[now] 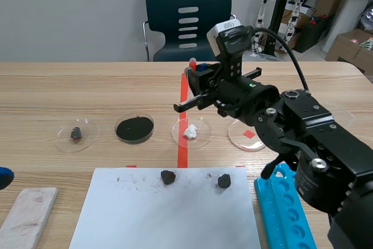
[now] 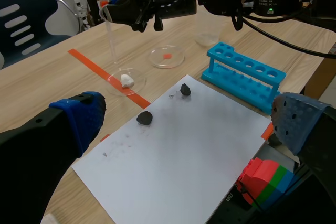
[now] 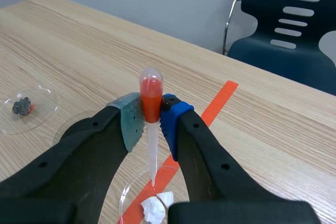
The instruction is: Squeeze the dropper onto the mineral
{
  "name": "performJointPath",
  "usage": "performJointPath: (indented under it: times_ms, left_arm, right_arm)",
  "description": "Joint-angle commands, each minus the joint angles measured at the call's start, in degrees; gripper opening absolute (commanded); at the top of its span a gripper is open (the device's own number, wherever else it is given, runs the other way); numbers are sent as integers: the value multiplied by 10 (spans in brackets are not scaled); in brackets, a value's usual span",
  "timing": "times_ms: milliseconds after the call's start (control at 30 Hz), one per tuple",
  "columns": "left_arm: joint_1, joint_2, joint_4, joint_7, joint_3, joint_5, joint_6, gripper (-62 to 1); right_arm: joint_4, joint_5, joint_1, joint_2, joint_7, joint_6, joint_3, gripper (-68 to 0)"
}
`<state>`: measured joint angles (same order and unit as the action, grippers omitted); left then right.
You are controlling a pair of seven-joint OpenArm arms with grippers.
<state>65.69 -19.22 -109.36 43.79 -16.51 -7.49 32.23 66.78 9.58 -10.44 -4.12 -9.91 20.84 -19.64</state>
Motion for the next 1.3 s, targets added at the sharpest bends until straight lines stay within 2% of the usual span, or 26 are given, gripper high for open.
performJointPath:
  times_ms: [0,767,1167,1267]
  left_arm:
    - [-2,0,-8,10,4,8,3,14]
    - [-2,0,-8,10,4,8,3,14]
    - [-2,0,-8,10,4,8,3,14]
    - [-2,0,-8,10,4,8,3,14]
  right_arm:
    - [5,4,-10,-2,-4,2,-3,-582]
    - [-1,4,-8,-2,14,2,-3,-582]
    - [-1,4,-8,-2,14,2,-3,-665]
    - [-1,4,-8,-2,14,2,-3,-665]
